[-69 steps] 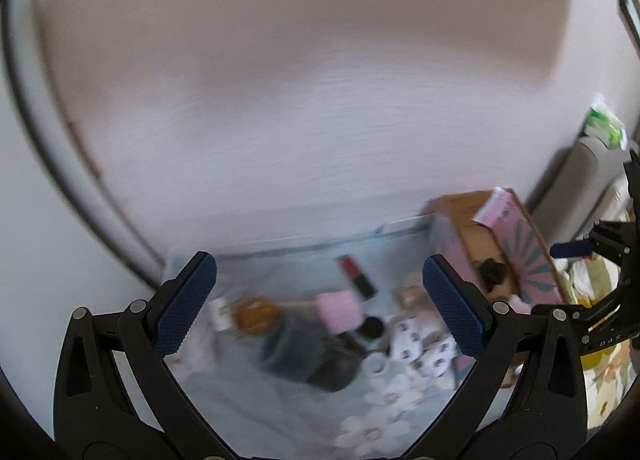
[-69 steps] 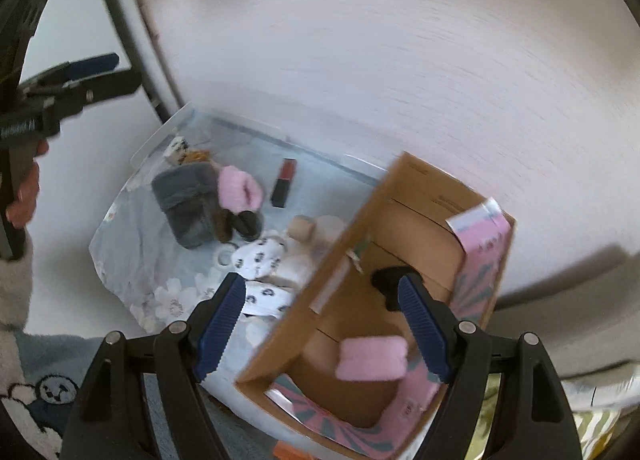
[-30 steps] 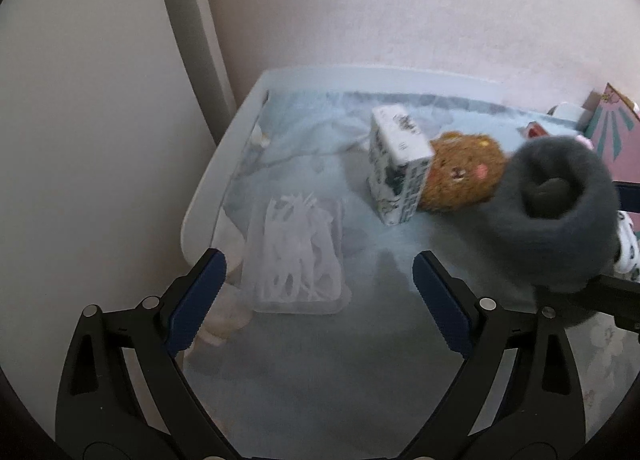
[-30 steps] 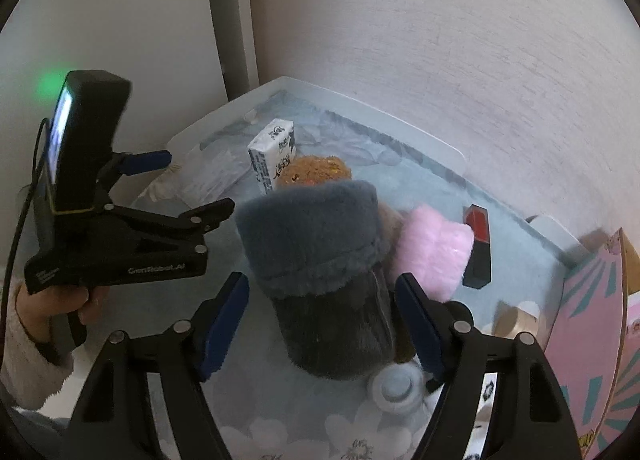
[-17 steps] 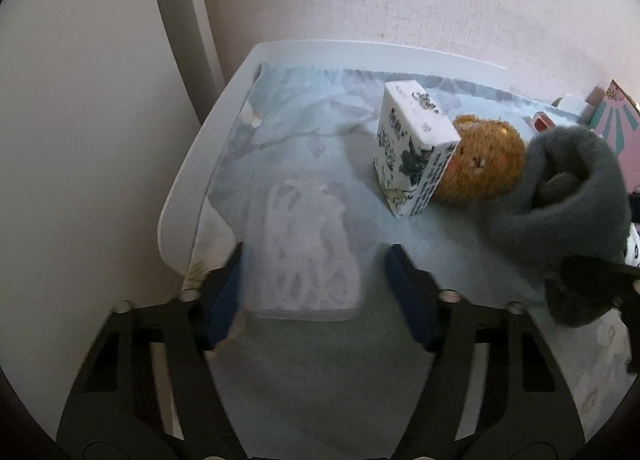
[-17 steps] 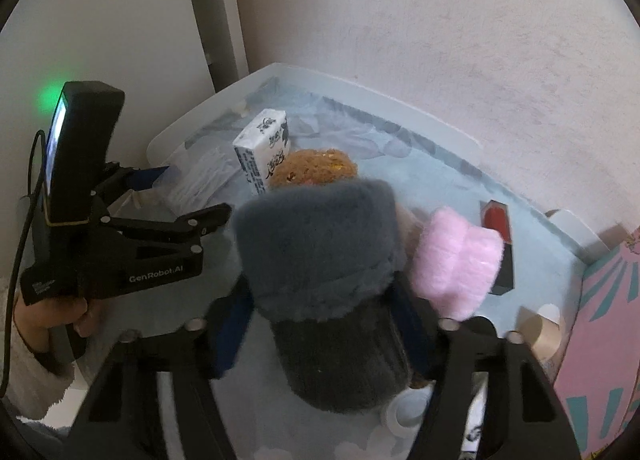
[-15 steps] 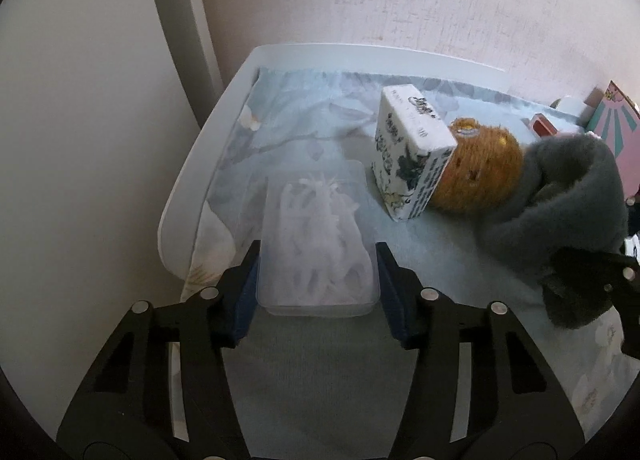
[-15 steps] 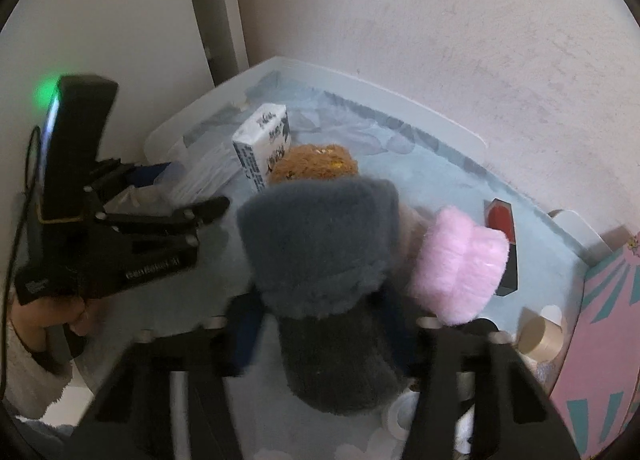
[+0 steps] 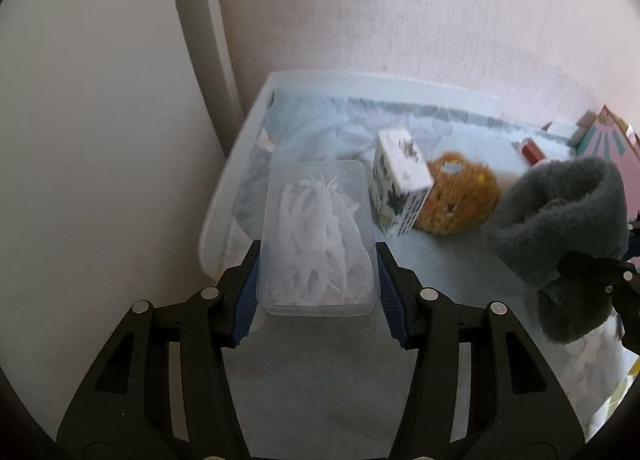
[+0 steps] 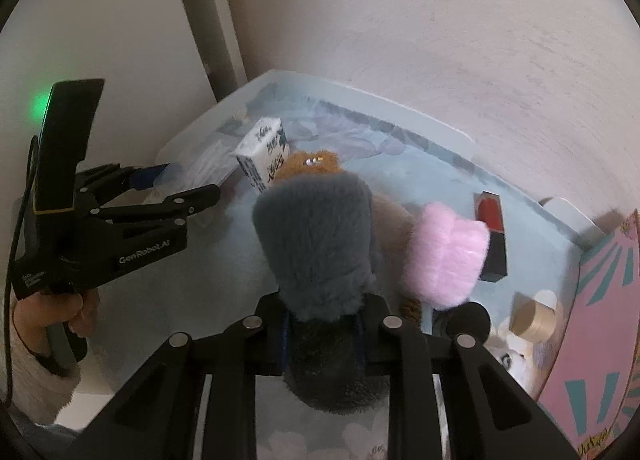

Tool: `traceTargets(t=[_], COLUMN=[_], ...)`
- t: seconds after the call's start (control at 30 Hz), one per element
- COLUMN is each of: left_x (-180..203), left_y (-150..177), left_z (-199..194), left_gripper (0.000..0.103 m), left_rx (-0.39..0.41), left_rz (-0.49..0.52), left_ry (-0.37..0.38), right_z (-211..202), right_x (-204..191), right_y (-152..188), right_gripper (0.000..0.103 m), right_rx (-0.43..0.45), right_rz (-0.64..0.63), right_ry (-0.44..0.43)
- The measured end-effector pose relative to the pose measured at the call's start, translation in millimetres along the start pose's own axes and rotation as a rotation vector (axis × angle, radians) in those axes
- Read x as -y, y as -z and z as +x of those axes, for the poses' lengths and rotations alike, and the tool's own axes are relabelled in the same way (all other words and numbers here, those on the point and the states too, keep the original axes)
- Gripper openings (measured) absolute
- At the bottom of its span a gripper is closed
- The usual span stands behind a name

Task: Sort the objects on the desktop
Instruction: 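Carry both items into the cardboard box and open both grippers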

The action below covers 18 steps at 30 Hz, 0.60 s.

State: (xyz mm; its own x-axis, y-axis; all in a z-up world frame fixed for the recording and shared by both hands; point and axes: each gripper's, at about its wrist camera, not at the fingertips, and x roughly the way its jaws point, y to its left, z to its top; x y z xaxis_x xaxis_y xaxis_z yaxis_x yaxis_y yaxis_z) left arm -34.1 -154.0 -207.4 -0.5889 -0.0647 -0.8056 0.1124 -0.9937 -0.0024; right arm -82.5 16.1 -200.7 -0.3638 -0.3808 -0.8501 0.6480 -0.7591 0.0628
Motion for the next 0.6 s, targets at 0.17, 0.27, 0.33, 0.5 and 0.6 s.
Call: traceTargets(t=[0.17,0.27,0.33,0.5,0.6], left_x=[-3,0,9,46,76], left_y=[-24,-41,-55,-87,-107], left_z=[-29,-44,-56,-82,-89], left_gripper=[0.05,0.05,0.05,0.05,0.05], left_rx=[0.026,0.036,0.058,0.112,0.134], left_rz=[-0.026,-0.027,-0.015,0.058,0.1], left_ry=[0.006,0.026,0.045,0.088,0.135], right_z=[-30,-49,-62,-99,-117], right_x=[7,11,16,43,63], right_y=[-7,-13,-16,-17,-14], right_gripper=[0.022,0.022,0.022,0.022,0.022], right_rx=[0.021,0.033,0.039,0.064,0.078], right_rz=[0.046,0.048,0.062,0.135,0.193], right_ry=[-0.022,0.003,0.013,0.052,0.08])
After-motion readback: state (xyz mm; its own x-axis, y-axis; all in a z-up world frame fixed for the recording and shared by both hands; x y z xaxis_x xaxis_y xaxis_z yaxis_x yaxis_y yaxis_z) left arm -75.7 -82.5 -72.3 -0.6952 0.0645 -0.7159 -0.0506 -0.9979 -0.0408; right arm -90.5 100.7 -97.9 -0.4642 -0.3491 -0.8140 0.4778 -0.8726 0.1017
